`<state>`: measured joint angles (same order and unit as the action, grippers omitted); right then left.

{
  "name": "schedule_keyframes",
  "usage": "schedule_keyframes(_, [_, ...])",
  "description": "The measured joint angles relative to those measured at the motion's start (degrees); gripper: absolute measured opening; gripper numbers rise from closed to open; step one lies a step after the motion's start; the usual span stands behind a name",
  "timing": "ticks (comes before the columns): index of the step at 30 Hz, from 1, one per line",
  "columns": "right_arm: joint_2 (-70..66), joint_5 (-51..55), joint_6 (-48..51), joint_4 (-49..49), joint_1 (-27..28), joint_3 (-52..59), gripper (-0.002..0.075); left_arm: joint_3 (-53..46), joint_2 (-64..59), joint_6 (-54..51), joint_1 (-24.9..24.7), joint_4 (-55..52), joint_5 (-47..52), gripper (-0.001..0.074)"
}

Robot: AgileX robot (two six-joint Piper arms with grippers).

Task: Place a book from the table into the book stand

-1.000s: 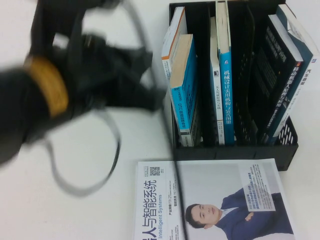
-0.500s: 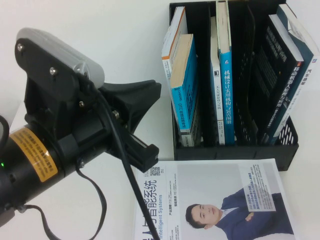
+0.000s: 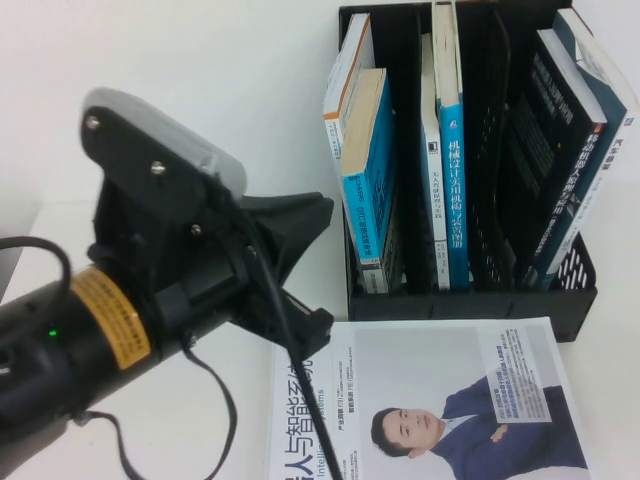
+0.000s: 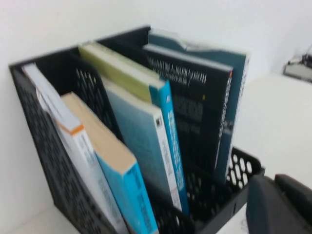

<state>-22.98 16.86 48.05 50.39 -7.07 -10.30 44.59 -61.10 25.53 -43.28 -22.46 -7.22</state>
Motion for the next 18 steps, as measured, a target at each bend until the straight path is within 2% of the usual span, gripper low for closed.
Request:
schedule_keyframes(3, [0.0, 0.0, 0.0, 0.2, 0.0, 0.0, 0.0008, -0.1, -1.2, 0.0, 0.0, 0.2, 0.6, -0.0002])
schedule_keyframes(7, [0.1, 0.0, 0.0, 0.3, 0.0, 0.0, 0.0008, -1.7, 2.1, 0.0, 3.7, 0.7, 4.3, -0.0002])
schedule_keyframes(12, [0.1, 0.2, 0.0, 0.3, 0.0, 0.0, 0.0008, -8.5, 13.5, 0.9, 11.8, 0.2, 8.3, -0.0002])
schedule_keyframes(18, [0.1, 0.8, 0.0, 0.3, 0.0, 0.0, 0.0008, -22.1, 30.6, 5.0, 23.1, 0.7, 8.4, -0.0002])
